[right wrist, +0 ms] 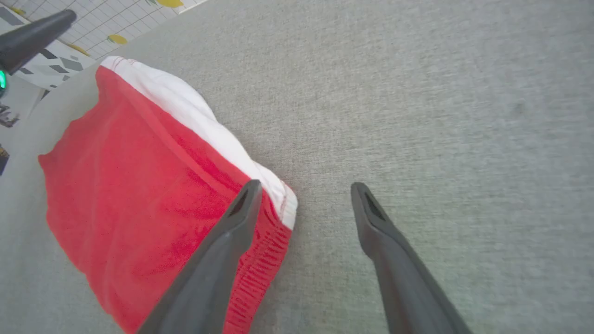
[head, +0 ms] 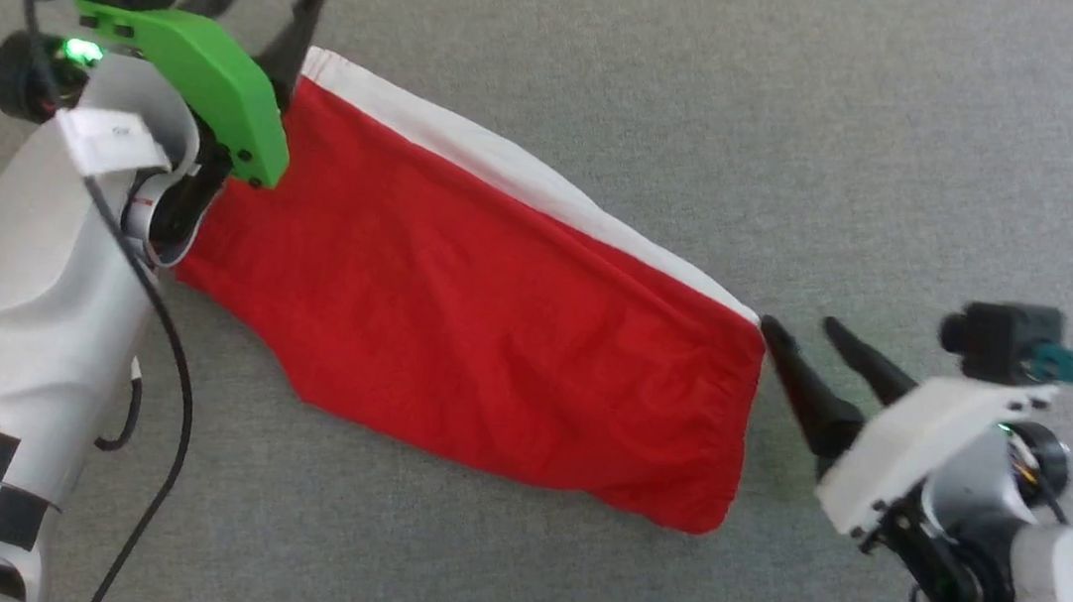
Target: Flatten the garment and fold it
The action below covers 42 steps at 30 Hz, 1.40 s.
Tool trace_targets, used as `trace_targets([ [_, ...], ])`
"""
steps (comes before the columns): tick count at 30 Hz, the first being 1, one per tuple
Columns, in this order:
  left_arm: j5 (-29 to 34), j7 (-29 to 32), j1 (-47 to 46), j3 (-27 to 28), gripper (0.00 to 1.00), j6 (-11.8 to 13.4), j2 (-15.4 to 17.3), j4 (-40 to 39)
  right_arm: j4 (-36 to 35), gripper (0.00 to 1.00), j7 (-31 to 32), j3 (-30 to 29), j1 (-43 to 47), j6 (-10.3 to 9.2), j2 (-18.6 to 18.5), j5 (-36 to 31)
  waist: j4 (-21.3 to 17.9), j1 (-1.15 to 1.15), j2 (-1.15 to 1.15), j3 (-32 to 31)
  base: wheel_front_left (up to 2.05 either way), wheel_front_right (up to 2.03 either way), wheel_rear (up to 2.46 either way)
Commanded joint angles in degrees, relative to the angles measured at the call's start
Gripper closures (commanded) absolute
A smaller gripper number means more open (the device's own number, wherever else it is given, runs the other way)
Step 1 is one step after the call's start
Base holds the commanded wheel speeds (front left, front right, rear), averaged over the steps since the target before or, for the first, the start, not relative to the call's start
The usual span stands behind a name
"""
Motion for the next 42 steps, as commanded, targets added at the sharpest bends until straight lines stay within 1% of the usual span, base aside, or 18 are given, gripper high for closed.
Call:
trace_targets([
  [1,1.58,-3.54,0.41,0.1,0.0,0.09,0.73,-0.76,-0.94,0.0,-1.91,-1.25,1.69,-0.08,-0.06,-1.1,1.21,-0.01,0.0,-2.74,0.0,0.0,0.0],
  [4,3.43,-11.28,3.5,0.51,0.0,0.85,1.73,-2.52,-2.97,0.0,-4.48,-2.99,4.6,-0.08,-0.06,-5.04,2.1,-0.01,0.0,-5.39,0.0,0.0,0.0],
  [5,3.86,-13.83,5.16,0.88,0.0,1.51,2.17,-3.34,-3.83,0.0,-4.64,-3.3,5.89,-0.08,-0.06,-6.98,2.43,-0.01,0.0,-6.32,0.0,0.0,0.0],
  [7,5.11,-16.81,8.59,0.85,0.0,2.7,3.01,-5.05,-5.34,0.0,-3.97,-3.74,8.38,-0.08,-0.06,-9.65,3.26,-0.01,0.0,-8.07,0.0,0.0,0.0],
  [9,5.63,-18.31,12.42,1.42,0.0,4.37,3.48,-7.24,-6.75,0.0,-1.78,-3.63,10.98,-0.08,-0.06,-11.93,4.18,-0.01,0.0,-9.66,0.0,0.0,0.0],
  [11,5.83,-19.02,16.61,2.08,0.0,5.98,3.9,-9.92,-8.07,0.0,1.18,-3.35,13.24,-0.08,-0.06,-13.75,5.07,-0.01,0.0,-10.98,0.0,0.0,0.0],
  [14,5.01,-19.49,22.89,4.22,0.0,8.87,4.45,-14.31,-8.99,0.0,4.63,-2.06,14.89,-0.08,-0.06,-12.87,5.87,-0.01,0.0,-12.18,0.0,0.0,0.0],
  [16,4.11,-19.62,27.21,5.68,0.0,10.53,4.73,-17.55,-8.35,0.0,6.69,-0.43,15.03,-0.08,-0.06,-13.3,6.58,-0.01,0.0,-12.62,0.0,0.0,0.0],
  [17,3.22,-19.67,31.1,6.66,0.0,11.95,4.76,-20.56,-7.19,0.0,7.84,0.33,14.56,-0.08,-0.06,-13.31,7.44,-0.01,0.0,-12.82,0.0,0.0,0.0],
  [20,1.98,-19.69,35.91,8.08,0.0,13.89,4.88,-24.42,-4.63,0.0,9.11,0.93,13.2,-0.08,-0.06,-14.11,8.58,-0.01,0.0,-12.88,0.0,0.0,0.0],
  [26,0.98,-18.96,40.67,8.29,0.0,15.84,4.57,-29.04,2.08,0.0,10.7,1.83,10.16,-0.08,-0.06,-15.86,10.84,-0.01,0.0,-12.74,0.0,0.0,0.0],
  [34,0.67,-17.79,41.75,7.35,0.0,16.01,4.58,-30.24,10.73,0.0,11.05,3.4,6.93,-0.08,-0.06,-18.16,12.06,-0.01,0.0,-12.81,0.0,0.0,0.0],
  [35,0.62,-17.66,41.79,7.25,0.0,15.94,4.62,-30.26,11.36,0.52,11.05,3.44,6.68,-0.08,-0.06,-18.19,12.01,-0.01,0.0,-12.84,0.0,0.0,0.0],
  [36,0.48,-17.38,41.87,7.08,0.0,15.77,4.68,-30.23,12.01,0.93,10.98,3.49,6.35,-0.08,-0.06,-18.44,11.9,-0.01,0.0,-12.88,0.0,0.0,0.0],
  [37,0.23,-16.99,41.9,6.84,0.0,15.49,4.68,-30.2,12.5,1.0,10.91,3.53,6.04,-0.08,-0.06,-18.68,11.8,-0.01,0.0,-12.86,0.0,0.0,0.0],
  [40,-0.02,-16.25,41.64,6.21,0.0,14.92,4.68,-30.07,13.23,1.0,10.7,3.35,5.44,-0.08,-0.06,-18.7,11.38,-0.01,0.0,-12.96,0.0,0.0,0.0],
  [42,-1.3,-14.63,40.34,5.97,0.0,14.3,4.3,-30.45,12.58,1.0,9.41,3.14,4.44,-0.08,-0.06,-17.91,10.25,-0.01,0.0,-12.79,0.0,0.0,0.0],
])
